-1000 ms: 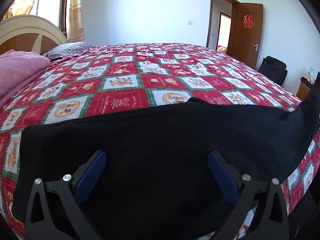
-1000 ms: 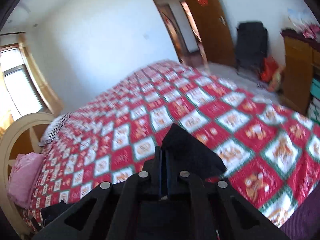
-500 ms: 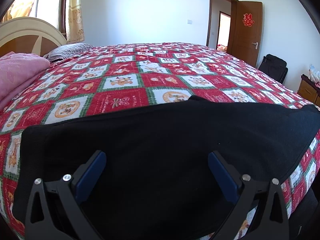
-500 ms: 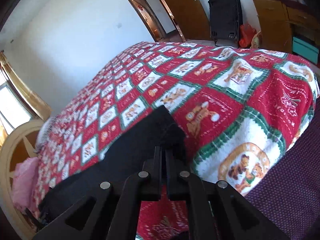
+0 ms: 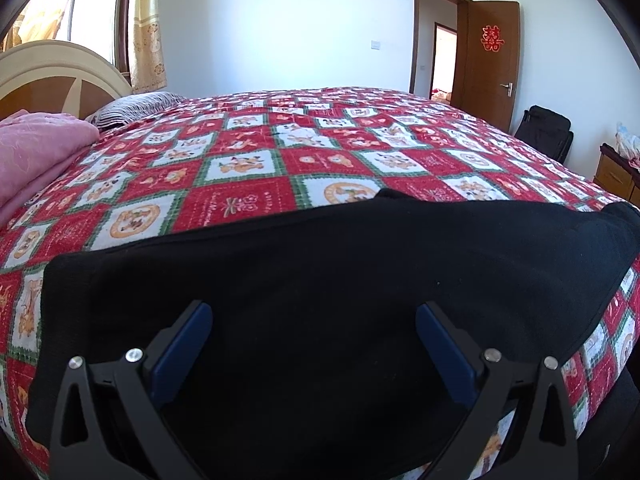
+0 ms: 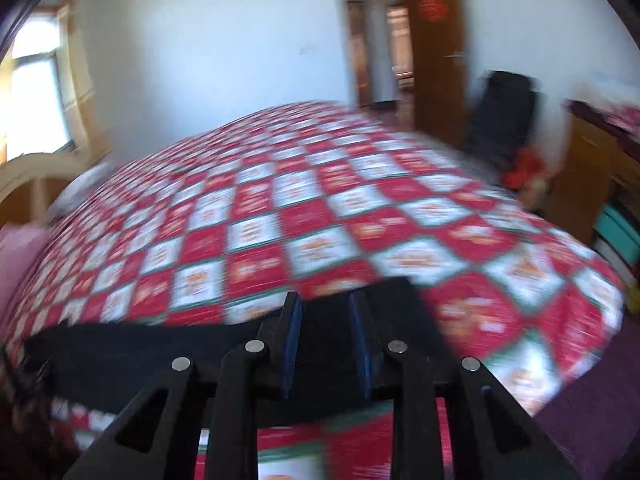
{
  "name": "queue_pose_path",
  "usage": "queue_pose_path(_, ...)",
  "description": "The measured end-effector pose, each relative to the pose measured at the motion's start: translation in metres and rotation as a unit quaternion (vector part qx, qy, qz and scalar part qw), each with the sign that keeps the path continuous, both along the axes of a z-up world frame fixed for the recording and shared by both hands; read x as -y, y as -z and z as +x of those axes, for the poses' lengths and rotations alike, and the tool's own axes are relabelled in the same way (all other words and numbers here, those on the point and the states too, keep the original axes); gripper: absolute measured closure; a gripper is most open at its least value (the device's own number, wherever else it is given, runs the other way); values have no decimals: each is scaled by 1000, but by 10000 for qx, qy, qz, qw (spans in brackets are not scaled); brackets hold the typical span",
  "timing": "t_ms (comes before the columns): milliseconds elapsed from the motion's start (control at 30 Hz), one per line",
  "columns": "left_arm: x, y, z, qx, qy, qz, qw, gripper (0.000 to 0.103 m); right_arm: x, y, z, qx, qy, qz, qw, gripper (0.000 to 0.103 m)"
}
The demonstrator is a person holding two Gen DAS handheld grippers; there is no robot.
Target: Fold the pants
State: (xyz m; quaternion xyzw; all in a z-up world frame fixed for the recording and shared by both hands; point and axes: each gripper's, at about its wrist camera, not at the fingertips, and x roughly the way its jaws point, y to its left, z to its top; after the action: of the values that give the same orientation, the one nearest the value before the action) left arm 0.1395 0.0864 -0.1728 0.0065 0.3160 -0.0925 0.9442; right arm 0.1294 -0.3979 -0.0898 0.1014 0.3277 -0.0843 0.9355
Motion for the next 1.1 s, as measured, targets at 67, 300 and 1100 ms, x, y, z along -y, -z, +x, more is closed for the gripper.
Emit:
queue_pose_path(67,0,1,0,5,23,17,10000,0,-36,13,26,-199,-910,245,9954,77)
queue_pose_path(300,0,2,-2,40,84,7,10000,0,-117,107,90,-1424,-1681,160,9753,76)
queue_pose_path(1100,-18,1,-19,-39,-26,44,10000,0,-161,117,43,-1085,-1794,221,9775,60)
